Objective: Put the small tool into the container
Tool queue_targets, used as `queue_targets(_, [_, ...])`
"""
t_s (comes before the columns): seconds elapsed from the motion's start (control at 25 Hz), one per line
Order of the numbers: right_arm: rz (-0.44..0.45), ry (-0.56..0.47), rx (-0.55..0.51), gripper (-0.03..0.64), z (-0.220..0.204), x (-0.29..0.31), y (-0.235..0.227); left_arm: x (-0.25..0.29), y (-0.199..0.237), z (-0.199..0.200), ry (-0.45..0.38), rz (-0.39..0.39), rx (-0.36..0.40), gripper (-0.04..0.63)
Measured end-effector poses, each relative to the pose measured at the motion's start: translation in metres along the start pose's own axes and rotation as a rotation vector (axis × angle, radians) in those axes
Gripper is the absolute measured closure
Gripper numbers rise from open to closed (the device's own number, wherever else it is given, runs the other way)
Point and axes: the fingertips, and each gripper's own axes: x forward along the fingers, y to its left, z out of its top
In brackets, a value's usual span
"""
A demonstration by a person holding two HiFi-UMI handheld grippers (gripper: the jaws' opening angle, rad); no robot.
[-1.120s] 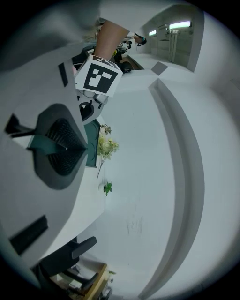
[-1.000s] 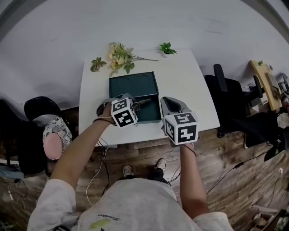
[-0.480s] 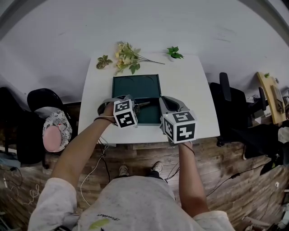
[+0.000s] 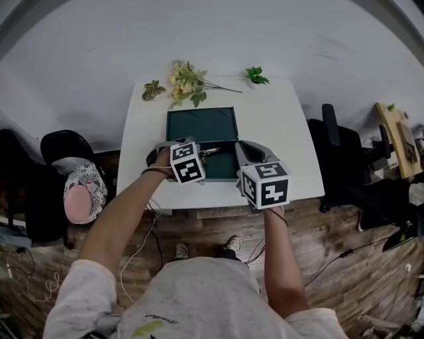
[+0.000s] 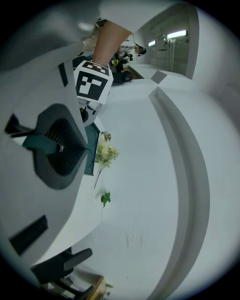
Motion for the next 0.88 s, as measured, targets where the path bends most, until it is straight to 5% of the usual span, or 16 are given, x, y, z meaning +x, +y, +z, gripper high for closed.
queue_targets(0.88, [-0.026,0.013,0.005,0.612,-0.009,-0.012,0.002,-0.001,-0.003,0.000,-0.028,-0.009,-0.116,0.566])
